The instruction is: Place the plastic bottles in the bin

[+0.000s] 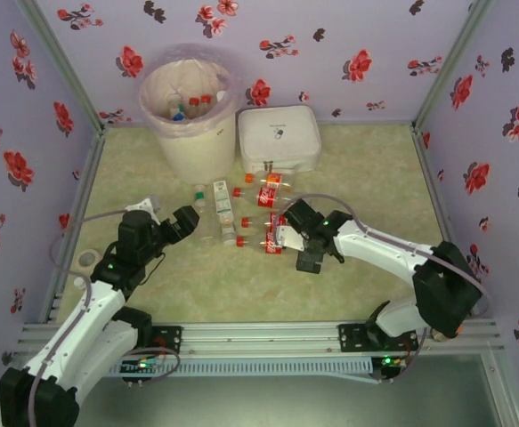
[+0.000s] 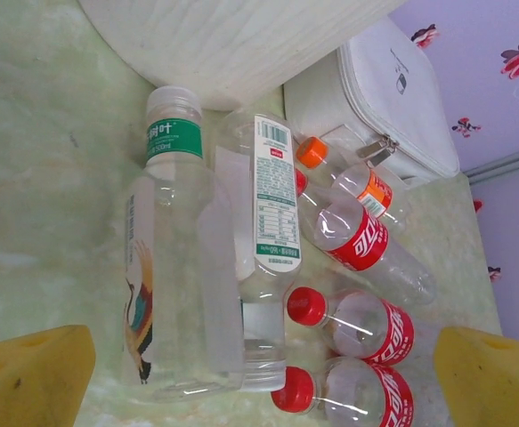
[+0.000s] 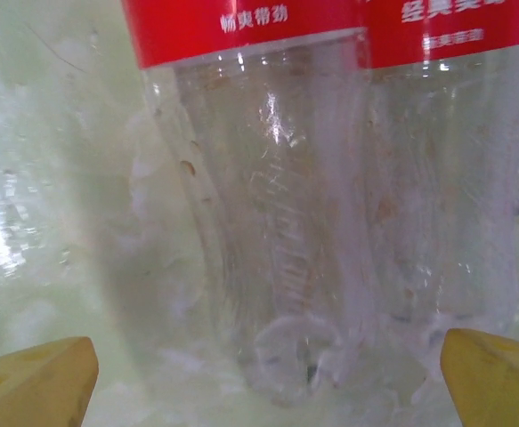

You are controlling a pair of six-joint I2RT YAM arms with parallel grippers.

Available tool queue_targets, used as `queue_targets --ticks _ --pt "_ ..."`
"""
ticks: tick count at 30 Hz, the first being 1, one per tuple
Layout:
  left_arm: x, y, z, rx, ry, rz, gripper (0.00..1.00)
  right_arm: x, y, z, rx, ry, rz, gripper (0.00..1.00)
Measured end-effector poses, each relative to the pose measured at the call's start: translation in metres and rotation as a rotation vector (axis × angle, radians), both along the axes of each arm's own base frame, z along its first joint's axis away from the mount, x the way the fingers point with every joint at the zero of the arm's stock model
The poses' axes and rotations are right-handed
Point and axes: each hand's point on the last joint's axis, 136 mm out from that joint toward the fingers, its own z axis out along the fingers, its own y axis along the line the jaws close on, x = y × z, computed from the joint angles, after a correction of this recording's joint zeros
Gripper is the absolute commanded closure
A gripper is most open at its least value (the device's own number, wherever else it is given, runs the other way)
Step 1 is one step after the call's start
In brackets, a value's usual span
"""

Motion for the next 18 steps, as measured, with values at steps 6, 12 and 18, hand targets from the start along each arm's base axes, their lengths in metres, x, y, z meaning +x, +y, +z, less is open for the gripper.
queue_targets --ticks 6,12,18 --pt "-0.002 -0.001 0.009 -0.017 -0.03 -0.01 0.02 0.017 0.014 -0.009 0.034 -0.055 0.013 0.03" --pt "-0.008 0.002 0.018 -0.025 -0.059 -0.009 0.02 0.02 0.018 -0.027 0.03 -0.05 0.009 0.17" --pt "-0.009 0.003 0.011 -0.009 -0.03 -0.004 0.02 0.014 0.017 -0.031 0.045 -0.051 -0.01 0.32"
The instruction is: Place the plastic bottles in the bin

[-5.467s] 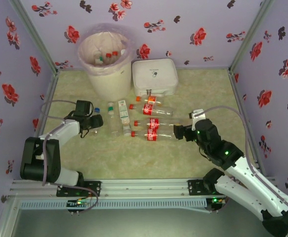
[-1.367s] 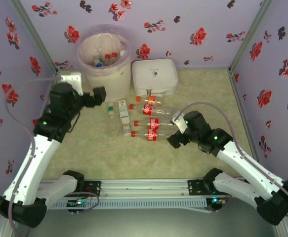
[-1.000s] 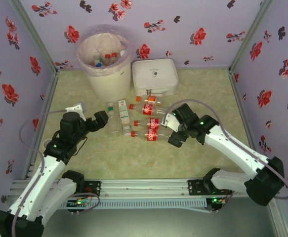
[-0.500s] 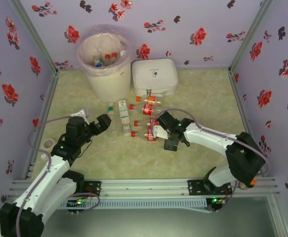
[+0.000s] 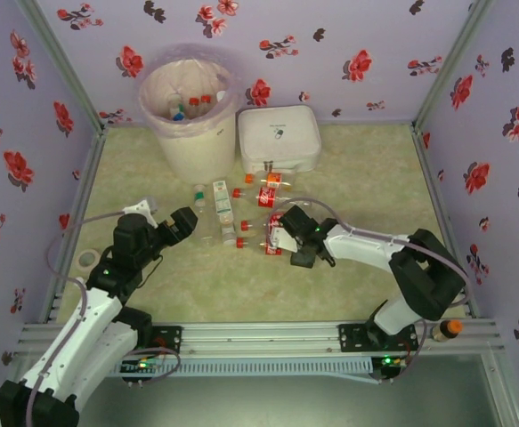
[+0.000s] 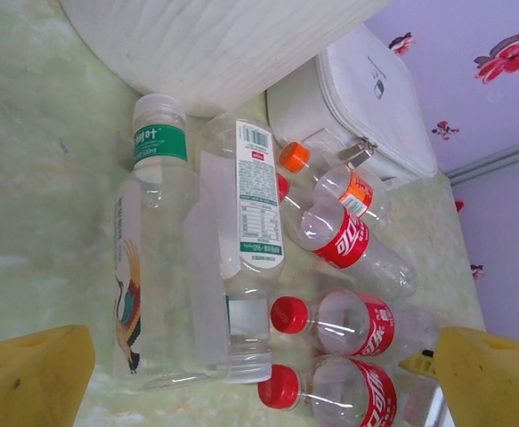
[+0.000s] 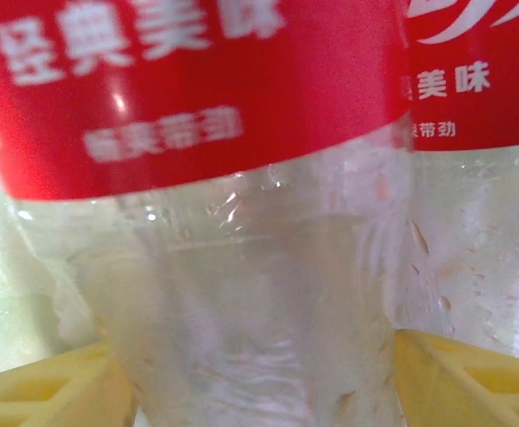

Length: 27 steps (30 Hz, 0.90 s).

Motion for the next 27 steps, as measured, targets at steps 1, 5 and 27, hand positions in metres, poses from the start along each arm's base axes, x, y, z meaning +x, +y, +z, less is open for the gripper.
queue_targets --ticks 1,5,27 --pt "0.0 0.0 -0.002 0.003 0.008 0.001 0.03 -0.001 0.001 0.002 0.008 -0.005 -0.004 0.34" --pt "0.002 -0.001 -0.003 0.004 0.014 0.001 0.03 -0.002 0.002 0.02 0.063 -0.039 -0.03 0.44" --pt "-0.009 -0.104 0.102 -0.241 -0.19 -0.308 0.0 -0.016 0.009 0.114 0.845 -0.158 -0.46 0.71"
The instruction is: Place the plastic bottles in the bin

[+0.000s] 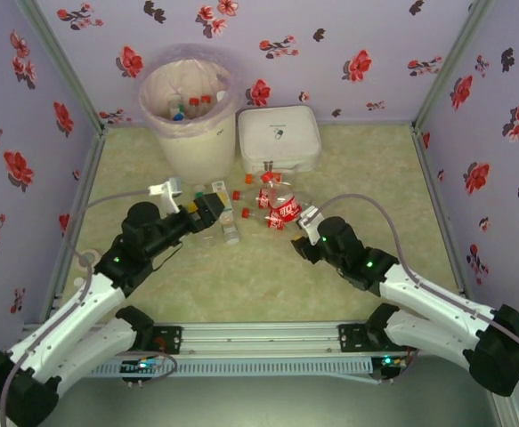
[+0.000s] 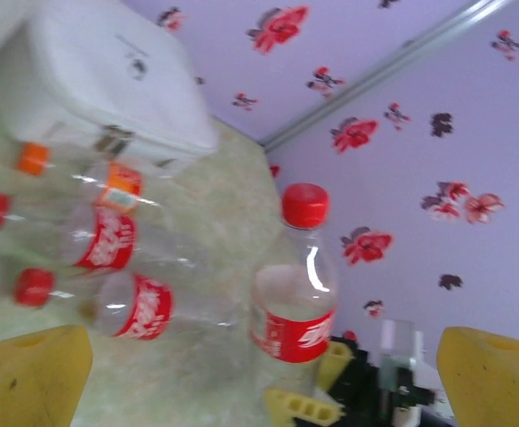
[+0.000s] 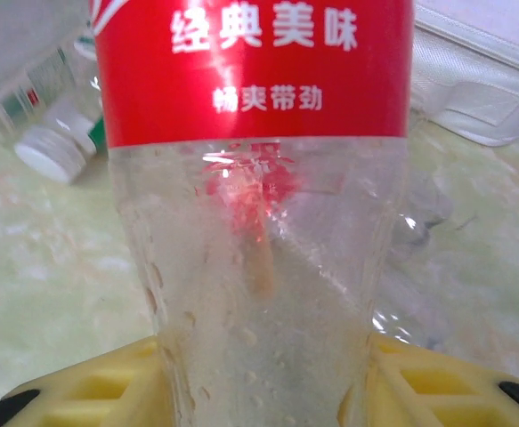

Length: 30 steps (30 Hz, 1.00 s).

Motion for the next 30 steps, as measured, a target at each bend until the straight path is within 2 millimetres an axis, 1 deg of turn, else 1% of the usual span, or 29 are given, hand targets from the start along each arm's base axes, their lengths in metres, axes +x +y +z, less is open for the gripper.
queue_targets --ticks 3,5,7,8,10,12,15,21,26,30 --pt "0.009 -0.03 0.003 0.023 0.001 -0.046 0.0 0.0 0.008 0.002 0.078 0.017 -0.01 0.72" --pt "0.014 -0.053 0.0 0.047 0.003 -0.081 0.0 0.0 0.016 0.004 0.119 0.026 -0.006 0.72" --pt "0.017 -0.071 -0.005 0.075 0.006 -0.112 0.0 -0.003 0.025 0.005 0.148 0.034 0.008 0.72" --pt "0.019 -0.078 -0.006 0.089 0.005 -0.121 0.0 -0.005 0.029 0.005 0.16 0.04 0.019 0.72" --pt "0.023 -0.085 -0.007 0.107 -0.003 -0.128 0.01 -0.009 0.037 0.007 0.178 0.043 0.038 0.72" --pt "0.027 -0.087 -0.004 0.113 -0.014 -0.119 0.03 -0.011 0.043 0.009 0.194 0.044 0.054 0.72" --pt "0.031 -0.088 -0.001 0.118 -0.028 -0.108 0.12 -0.013 0.049 0.008 0.205 0.046 0.068 0.72" --pt "0.038 -0.09 -0.014 0.15 -0.014 -0.091 0.27 -0.014 0.057 0.003 0.219 0.057 0.087 0.72" --pt "0.046 -0.093 -0.022 0.169 0.0 -0.075 0.47 -0.013 0.062 0.009 0.246 0.047 0.1 0.71" --pt "0.049 -0.096 -0.02 0.168 -0.003 -0.072 0.6 -0.013 0.062 0.006 0.256 0.053 0.097 0.7"
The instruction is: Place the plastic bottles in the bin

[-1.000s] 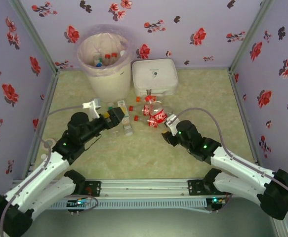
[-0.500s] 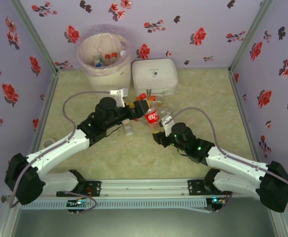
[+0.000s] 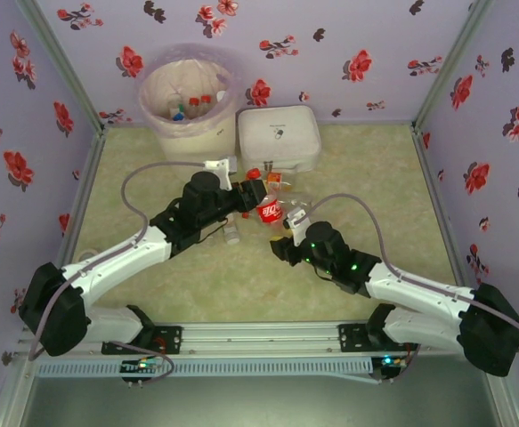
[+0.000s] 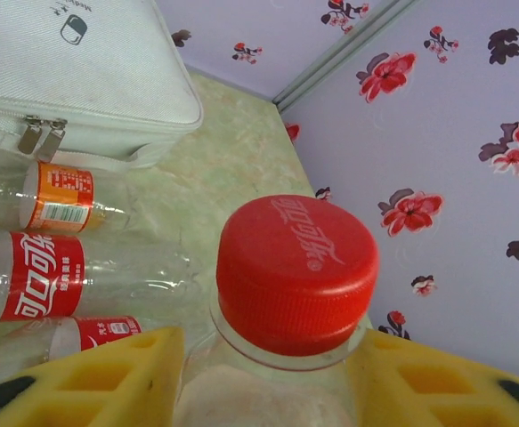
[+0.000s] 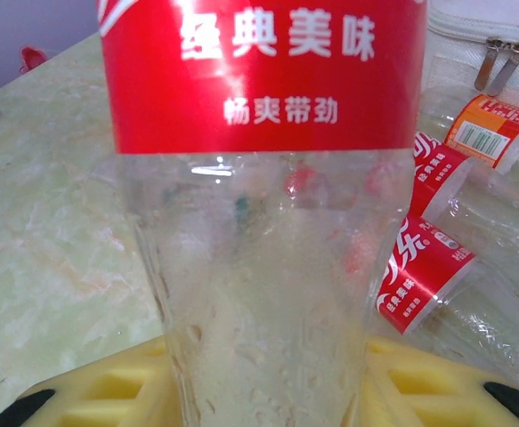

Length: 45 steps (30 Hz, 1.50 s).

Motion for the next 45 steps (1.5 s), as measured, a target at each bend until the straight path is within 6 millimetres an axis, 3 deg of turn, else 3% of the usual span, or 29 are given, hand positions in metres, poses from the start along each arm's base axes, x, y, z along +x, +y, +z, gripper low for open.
queue_targets --ticks 4,9,14,17,24,28,35,38,41,45 --pt "0.002 -0.002 -0.003 0.008 0.002 -0.002 0.71 0.0 0.0 -0.003 -0.001 0.006 -0.003 0.68" --pt "0.003 -0.003 -0.003 0.016 0.001 -0.004 0.78 0.001 0.0 -0.004 0.001 0.01 -0.009 0.64" --pt "0.004 -0.004 -0.001 0.027 -0.005 -0.007 0.84 0.003 -0.001 -0.002 -0.005 -0.004 -0.015 0.27" --pt "0.007 -0.003 0.003 0.034 -0.013 -0.002 0.86 0.001 -0.002 0.002 -0.017 -0.031 0.0 0.12" --pt "0.023 0.009 0.031 0.071 -0.073 0.027 0.9 -0.004 -0.029 0.037 -0.019 -0.144 -0.043 0.06" --pt "0.038 0.026 0.083 0.094 -0.172 0.058 0.94 -0.006 -0.054 0.055 -0.017 -0.198 -0.107 0.06" --pt "0.033 0.079 0.253 0.045 -0.51 0.188 1.0 -0.006 -0.087 0.057 -0.048 -0.202 -0.204 0.07" --pt "0.027 0.112 0.306 0.044 -0.637 0.296 1.0 -0.008 -0.092 0.053 -0.057 -0.194 -0.215 0.07" --pt "0.035 0.15 0.33 0.117 -0.72 0.45 1.0 -0.01 -0.095 0.049 -0.072 -0.185 -0.215 0.07" --pt "0.068 0.191 0.332 0.259 -0.764 0.638 1.0 -0.014 -0.099 0.045 -0.089 -0.173 -0.213 0.07"
